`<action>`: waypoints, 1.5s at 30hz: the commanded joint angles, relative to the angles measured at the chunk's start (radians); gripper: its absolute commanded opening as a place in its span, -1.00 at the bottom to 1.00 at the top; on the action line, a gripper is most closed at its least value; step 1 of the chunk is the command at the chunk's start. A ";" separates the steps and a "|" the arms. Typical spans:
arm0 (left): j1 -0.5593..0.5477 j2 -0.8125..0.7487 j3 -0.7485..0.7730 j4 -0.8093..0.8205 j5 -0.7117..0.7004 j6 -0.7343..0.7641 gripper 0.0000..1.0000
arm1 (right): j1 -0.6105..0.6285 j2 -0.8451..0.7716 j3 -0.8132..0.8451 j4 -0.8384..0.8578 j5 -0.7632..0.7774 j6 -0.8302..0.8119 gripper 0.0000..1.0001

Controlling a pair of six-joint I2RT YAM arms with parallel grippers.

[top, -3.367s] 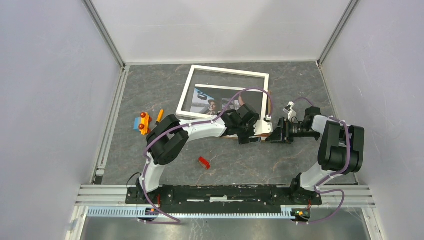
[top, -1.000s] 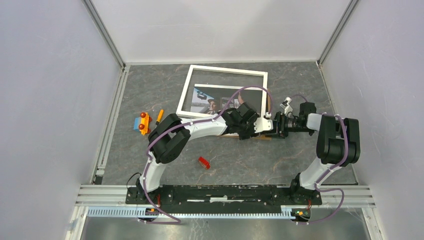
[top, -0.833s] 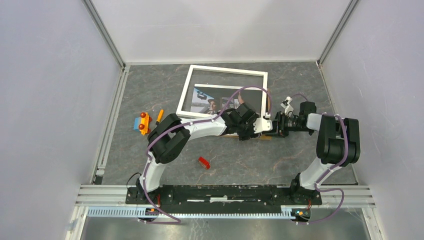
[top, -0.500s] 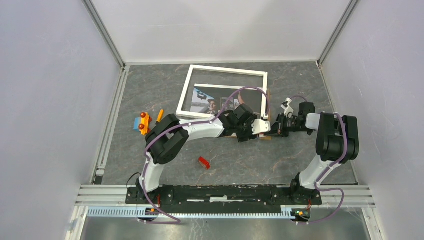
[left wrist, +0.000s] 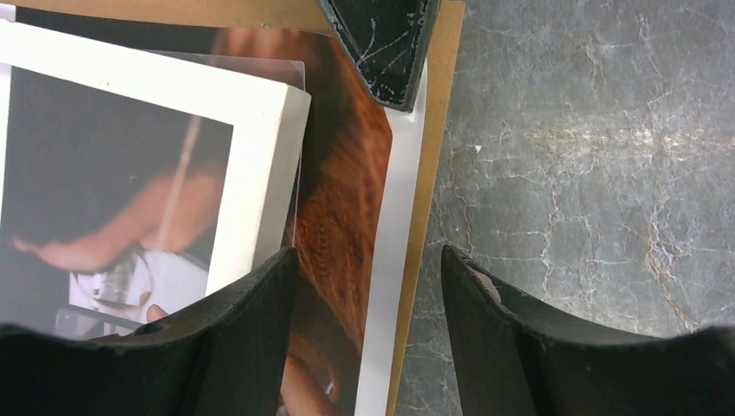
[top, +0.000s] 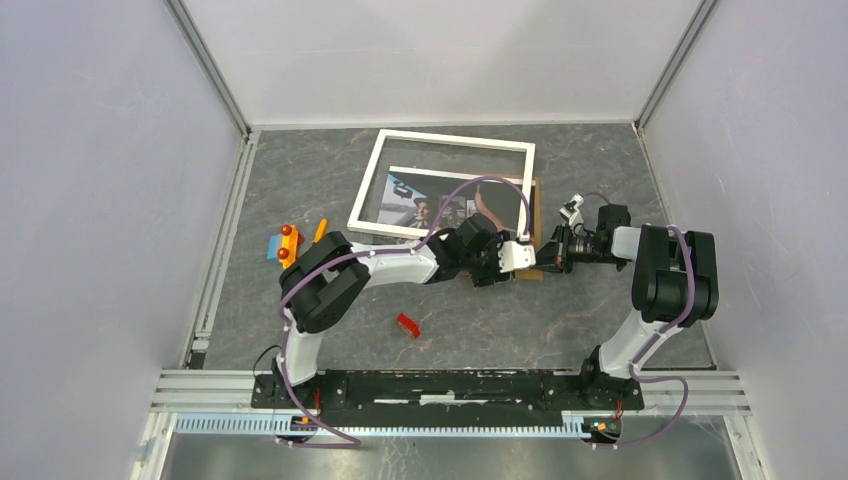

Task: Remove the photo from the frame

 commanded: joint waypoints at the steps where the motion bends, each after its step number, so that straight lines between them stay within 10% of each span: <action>1: -0.008 -0.045 0.006 0.067 -0.013 0.008 0.32 | -0.001 -0.032 0.003 -0.005 -0.101 0.020 -1.00; 21: 0.036 -0.153 -0.212 0.091 -0.287 0.091 -0.22 | -0.026 -0.017 0.034 -0.204 -0.142 -0.137 -1.00; 27: 0.044 -0.183 -0.139 -0.079 -0.271 0.074 -0.95 | -0.027 -0.020 0.039 -0.213 -0.110 -0.145 -0.99; 33: 0.043 -0.266 -0.020 -0.443 -0.064 0.065 -0.96 | -0.028 -0.031 0.080 -0.248 -0.045 -0.165 -0.04; 45: 0.074 -0.361 0.428 -1.106 0.105 0.060 -0.96 | -0.101 -0.009 0.276 -0.448 0.125 -0.394 0.40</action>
